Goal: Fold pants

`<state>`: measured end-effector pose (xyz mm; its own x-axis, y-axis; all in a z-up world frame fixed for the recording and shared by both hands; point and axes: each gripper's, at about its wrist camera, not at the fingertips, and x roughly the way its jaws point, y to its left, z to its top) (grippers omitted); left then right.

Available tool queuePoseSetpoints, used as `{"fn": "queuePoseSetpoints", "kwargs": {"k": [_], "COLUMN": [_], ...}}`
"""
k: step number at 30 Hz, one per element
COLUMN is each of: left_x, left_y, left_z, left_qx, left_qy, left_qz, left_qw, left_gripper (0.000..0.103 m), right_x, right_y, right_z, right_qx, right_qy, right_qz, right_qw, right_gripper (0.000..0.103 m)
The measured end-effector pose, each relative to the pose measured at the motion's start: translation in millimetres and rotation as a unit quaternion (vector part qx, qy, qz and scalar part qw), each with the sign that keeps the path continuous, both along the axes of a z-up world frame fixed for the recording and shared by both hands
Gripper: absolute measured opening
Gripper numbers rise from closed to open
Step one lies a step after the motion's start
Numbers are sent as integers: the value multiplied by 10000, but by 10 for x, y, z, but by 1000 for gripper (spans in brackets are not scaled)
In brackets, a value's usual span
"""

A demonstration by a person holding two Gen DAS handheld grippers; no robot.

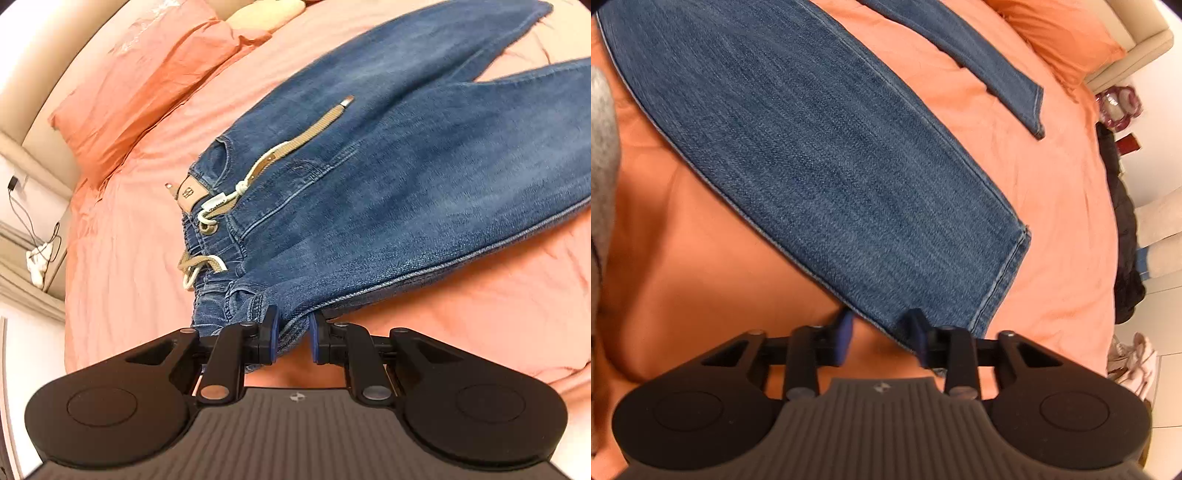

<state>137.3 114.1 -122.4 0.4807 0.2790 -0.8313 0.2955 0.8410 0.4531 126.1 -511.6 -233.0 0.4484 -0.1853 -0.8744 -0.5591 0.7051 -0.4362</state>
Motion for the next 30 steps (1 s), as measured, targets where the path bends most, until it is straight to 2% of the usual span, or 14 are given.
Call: {"fn": "queuePoseSetpoints", "kwargs": {"k": [1, 4, 7, 11, 14, 18, 23, 26, 30], "left_x": [-42, -54, -39, 126, 338, 763, 1471, 1963, 2429], "left_y": [-14, 29, 50, 92, 115, 184, 263, 324, 485], "left_z": [4, 51, 165, 408, 593, 787, 752, 580, 269], "left_qx": [-23, -157, -316, -486, -509, -485, -481, -450, -554], "left_qy": [-36, -170, -372, -681, -861, -999, -911, -734, -485], "left_qz": [30, 167, 279, 393, 446, 479, 589, 694, 887], "left_qw": [10000, 9996, 9984, 9957, 9940, 9927, 9929, 9939, 9933], "left_gripper": [18, 18, 18, 17, 17, 17, 17, 17, 17], "right_x": [-9, -44, -22, 181, 447, 979, 1900, 2518, 3217], "right_y": [3, -42, -164, -258, -195, -62, 89, 187, 399], "right_z": [0, 133, 452, 990, 1302, 1529, 1511, 1383, 1072], "right_qx": [1, 197, 630, 1038, 1001, 724, 327, 179, -12], "right_qy": [-54, -371, -819, -1534, -1961, -2235, -2216, -2090, -1875], "right_qz": [-2, -158, -574, -1045, -1140, -1052, -945, -901, -823], "right_qw": [10000, 9990, 9930, 9771, 9688, 9663, 9700, 9736, 9788], "right_gripper": [12, 1, 0, 0, 0, 0, 0, 0, 0]}}
